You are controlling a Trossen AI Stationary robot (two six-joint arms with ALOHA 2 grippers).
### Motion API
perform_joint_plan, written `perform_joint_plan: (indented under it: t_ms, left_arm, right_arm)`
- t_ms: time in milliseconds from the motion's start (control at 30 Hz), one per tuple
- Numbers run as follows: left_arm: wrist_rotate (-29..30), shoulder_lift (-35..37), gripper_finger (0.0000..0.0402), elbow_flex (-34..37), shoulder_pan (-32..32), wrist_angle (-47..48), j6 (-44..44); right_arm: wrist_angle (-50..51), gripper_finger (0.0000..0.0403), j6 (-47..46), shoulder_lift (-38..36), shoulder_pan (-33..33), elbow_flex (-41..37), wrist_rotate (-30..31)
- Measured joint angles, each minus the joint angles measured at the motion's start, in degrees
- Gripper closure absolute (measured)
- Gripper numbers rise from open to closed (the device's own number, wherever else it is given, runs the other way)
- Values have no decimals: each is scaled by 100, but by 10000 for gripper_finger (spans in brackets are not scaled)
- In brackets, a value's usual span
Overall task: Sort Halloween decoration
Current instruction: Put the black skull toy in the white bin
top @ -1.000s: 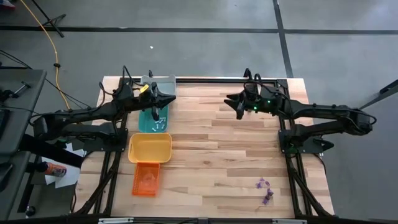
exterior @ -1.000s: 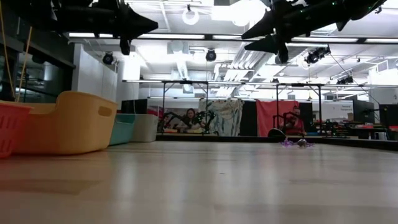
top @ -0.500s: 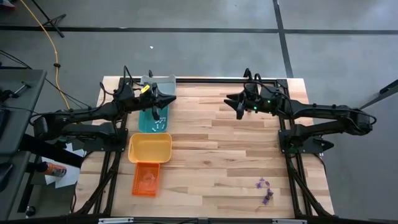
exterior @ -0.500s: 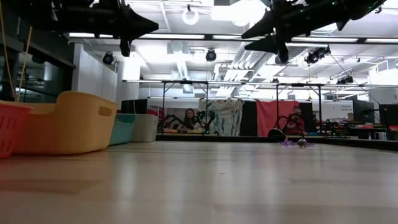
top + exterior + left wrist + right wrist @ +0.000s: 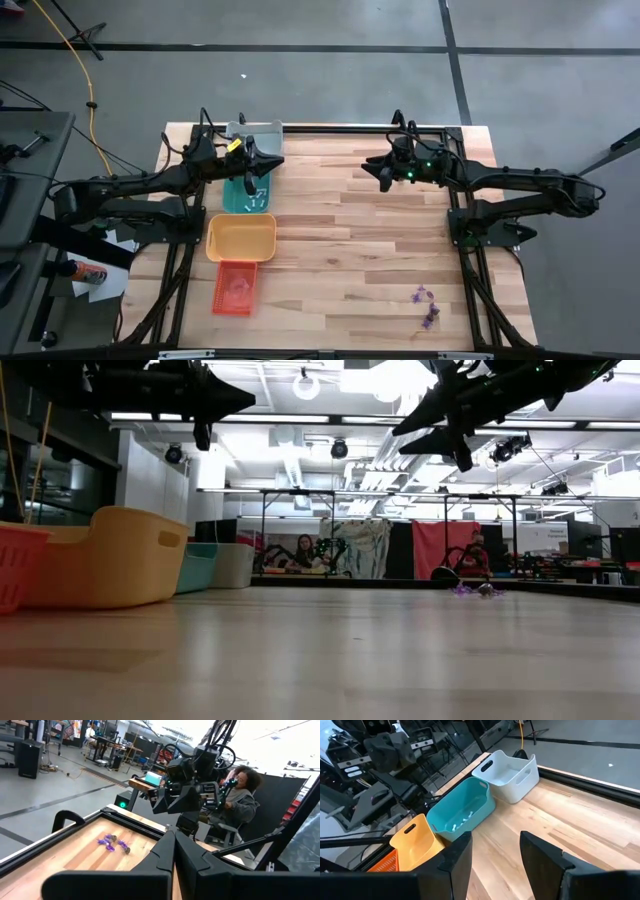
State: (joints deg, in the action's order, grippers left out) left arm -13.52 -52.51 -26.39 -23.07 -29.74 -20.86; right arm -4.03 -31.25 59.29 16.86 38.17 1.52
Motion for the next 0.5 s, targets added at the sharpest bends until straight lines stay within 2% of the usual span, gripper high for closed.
perform_joint_plan:
  t_ms: [167, 333, 500]
  left_arm:
    - [0, 0, 402, 0, 0, 0, 0]
    - [-1, 0, 401, -1, -2, 1, 2]
    - [-2, 0, 402, 0, -2, 2, 57]
  right_arm:
    - [-35, 242, -388, 0, 0, 0, 0]
    - [-50, 242, -1427, 2, 0, 1, 0]
    - [-59, 242, -1350, 2, 2, 0, 51]
